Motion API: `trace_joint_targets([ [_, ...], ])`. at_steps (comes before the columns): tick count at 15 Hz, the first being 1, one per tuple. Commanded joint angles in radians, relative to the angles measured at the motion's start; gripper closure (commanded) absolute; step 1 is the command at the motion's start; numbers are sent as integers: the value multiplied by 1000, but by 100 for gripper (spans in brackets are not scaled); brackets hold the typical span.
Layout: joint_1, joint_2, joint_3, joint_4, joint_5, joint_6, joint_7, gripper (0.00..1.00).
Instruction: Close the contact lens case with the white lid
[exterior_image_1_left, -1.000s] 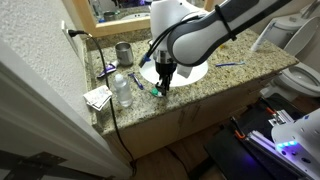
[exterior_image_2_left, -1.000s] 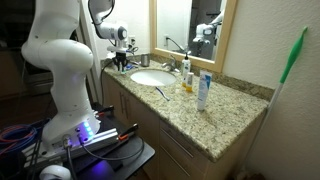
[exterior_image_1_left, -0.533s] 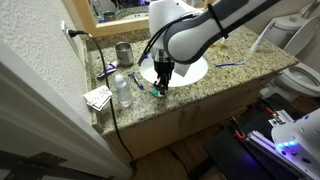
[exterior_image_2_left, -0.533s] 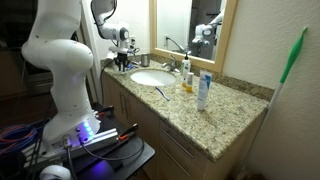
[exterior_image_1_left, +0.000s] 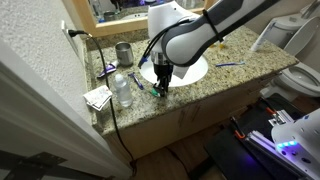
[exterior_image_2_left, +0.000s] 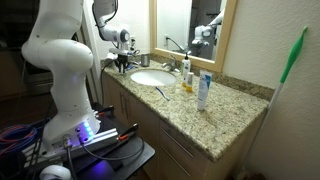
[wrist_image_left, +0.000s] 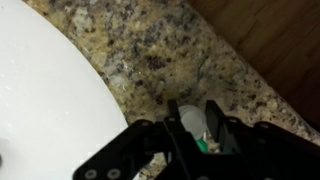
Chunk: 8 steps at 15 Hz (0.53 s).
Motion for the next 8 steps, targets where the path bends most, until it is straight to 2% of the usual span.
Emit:
trace_joint_targets([
  [1,13,36,-16,40,-18,-17,24,92],
  [8,12,55,-15,74,-8,-64,29,92],
])
